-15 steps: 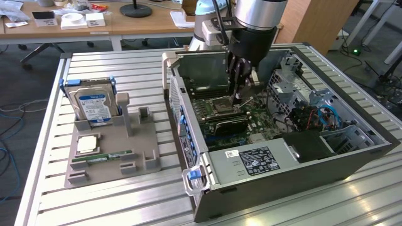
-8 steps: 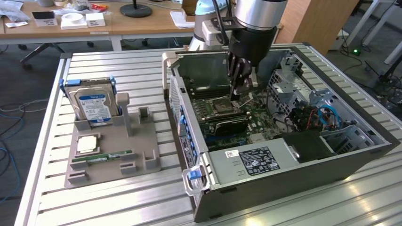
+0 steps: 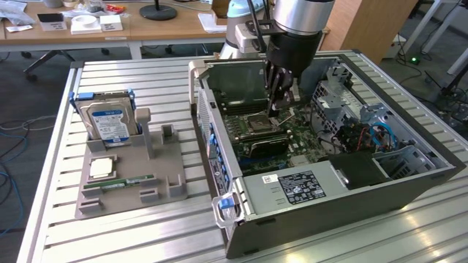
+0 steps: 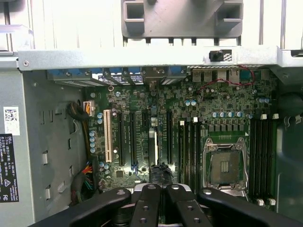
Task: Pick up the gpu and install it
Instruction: 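Press down on the gpu until it lock into place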
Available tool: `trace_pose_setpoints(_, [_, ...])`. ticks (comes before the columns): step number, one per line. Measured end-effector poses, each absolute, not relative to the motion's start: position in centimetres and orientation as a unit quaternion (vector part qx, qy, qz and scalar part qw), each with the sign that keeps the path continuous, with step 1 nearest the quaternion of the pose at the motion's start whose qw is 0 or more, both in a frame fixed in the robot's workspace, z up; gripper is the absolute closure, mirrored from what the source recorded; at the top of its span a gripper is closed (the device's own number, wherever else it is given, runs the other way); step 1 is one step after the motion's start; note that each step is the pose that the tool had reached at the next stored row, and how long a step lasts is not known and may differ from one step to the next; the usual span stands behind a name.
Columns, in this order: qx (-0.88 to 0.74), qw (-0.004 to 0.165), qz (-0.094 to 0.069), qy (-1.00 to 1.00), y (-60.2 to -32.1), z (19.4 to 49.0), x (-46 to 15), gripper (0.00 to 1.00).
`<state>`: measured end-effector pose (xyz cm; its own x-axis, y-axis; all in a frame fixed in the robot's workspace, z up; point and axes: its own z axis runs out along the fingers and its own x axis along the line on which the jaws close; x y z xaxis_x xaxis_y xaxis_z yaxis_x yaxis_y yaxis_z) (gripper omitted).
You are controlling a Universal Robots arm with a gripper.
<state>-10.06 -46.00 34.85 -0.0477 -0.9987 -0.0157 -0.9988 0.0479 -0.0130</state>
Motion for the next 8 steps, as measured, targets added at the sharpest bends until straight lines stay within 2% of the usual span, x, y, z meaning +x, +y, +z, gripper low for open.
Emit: trace_pose_setpoints(8, [-0.69,0.01,0.001,0.724,-46.0,33.7,-10.1,0.89])
